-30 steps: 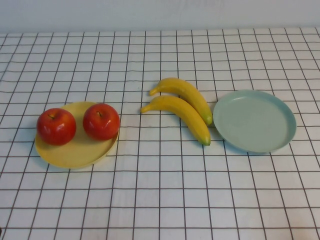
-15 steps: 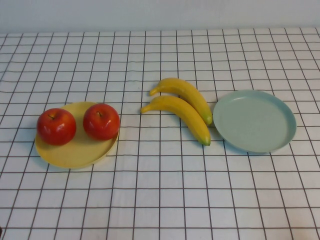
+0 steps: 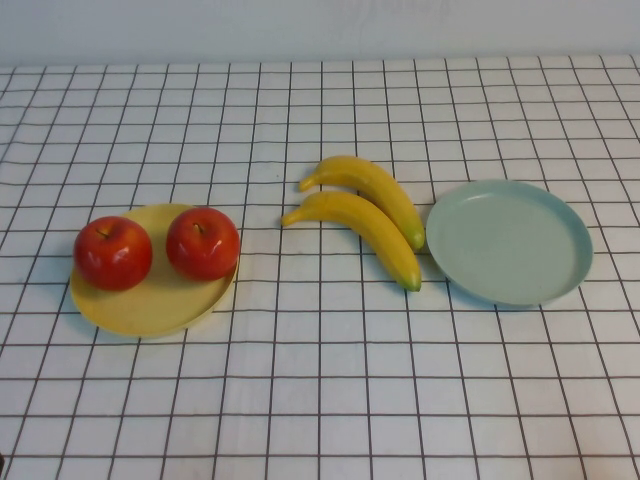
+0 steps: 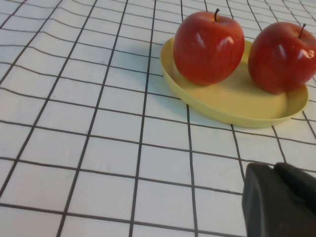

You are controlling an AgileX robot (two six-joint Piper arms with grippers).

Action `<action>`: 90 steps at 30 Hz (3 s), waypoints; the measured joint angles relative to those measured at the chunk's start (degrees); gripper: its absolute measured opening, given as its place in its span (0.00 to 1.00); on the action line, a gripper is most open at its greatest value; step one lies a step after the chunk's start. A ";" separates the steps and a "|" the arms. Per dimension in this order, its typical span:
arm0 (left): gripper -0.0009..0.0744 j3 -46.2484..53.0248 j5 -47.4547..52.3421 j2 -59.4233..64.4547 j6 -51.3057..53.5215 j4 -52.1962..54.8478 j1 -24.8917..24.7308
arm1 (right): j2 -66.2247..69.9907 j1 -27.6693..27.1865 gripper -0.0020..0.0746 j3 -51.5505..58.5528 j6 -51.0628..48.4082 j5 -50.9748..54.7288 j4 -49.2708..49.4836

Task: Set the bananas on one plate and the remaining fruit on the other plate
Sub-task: Put another type of fruit in the right plate

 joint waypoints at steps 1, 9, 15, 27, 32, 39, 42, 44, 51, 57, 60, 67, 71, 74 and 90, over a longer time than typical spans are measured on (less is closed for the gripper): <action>0.01 0.00 0.00 0.00 0.00 0.00 0.00 | 0.00 0.00 0.01 0.00 0.00 0.00 1.36; 0.01 0.04 0.00 0.00 0.00 0.00 0.00 | 0.00 0.00 0.01 -13.19 -1.13 7.40 -0.72; 0.01 0.04 0.00 0.00 0.00 0.00 0.00 | 7.03 0.00 0.01 -28.50 -2.91 11.43 -7.82; 0.01 0.04 0.00 0.00 0.00 0.00 0.00 | 38.88 0.00 0.01 -41.59 -5.61 22.28 -2.02; 0.01 0.04 0.00 0.00 0.00 0.00 0.00 | 57.03 1.32 0.01 -53.89 -11.73 33.31 0.72; 0.01 0.04 0.00 0.00 0.00 0.00 0.00 | 75.84 14.36 0.01 -70.93 -10.58 39.16 -6.22; 0.01 0.04 0.00 0.00 0.00 0.00 0.00 | 83.43 20.49 0.04 -77.29 -9.51 40.06 -10.87; 0.01 0.04 0.00 0.00 0.00 0.00 0.00 | 87.95 23.04 0.10 -80.92 -9.38 41.27 -12.84; 0.01 0.04 0.00 0.00 0.00 0.00 0.00 | 103.12 29.26 0.54 -90.84 -9.15 43.33 -16.94; 0.01 0.04 0.00 0.00 0.00 0.00 0.00 | 111.98 35.04 0.68 -100.65 -7.81 44.08 -25.10; 0.01 0.04 0.00 0.00 0.00 0.00 0.00 | 116.23 35.42 0.70 -106.21 -7.81 44.66 -24.70; 0.01 0.04 0.00 0.00 0.00 0.00 0.00 | 125.51 35.42 0.70 -118.16 -7.81 46.09 -24.27; 0.01 0.04 0.00 0.00 0.00 0.00 0.00 | 130.19 35.42 0.70 -123.40 -7.81 46.19 -25.10; 0.01 0.04 0.00 0.00 0.00 0.00 0.00 | 133.39 35.42 0.70 -126.35 -7.00 45.57 -26.15; 0.01 0.04 0.00 0.00 0.00 0.00 0.00 | 138.88 35.32 0.64 -128.92 -2.06 43.96 -30.88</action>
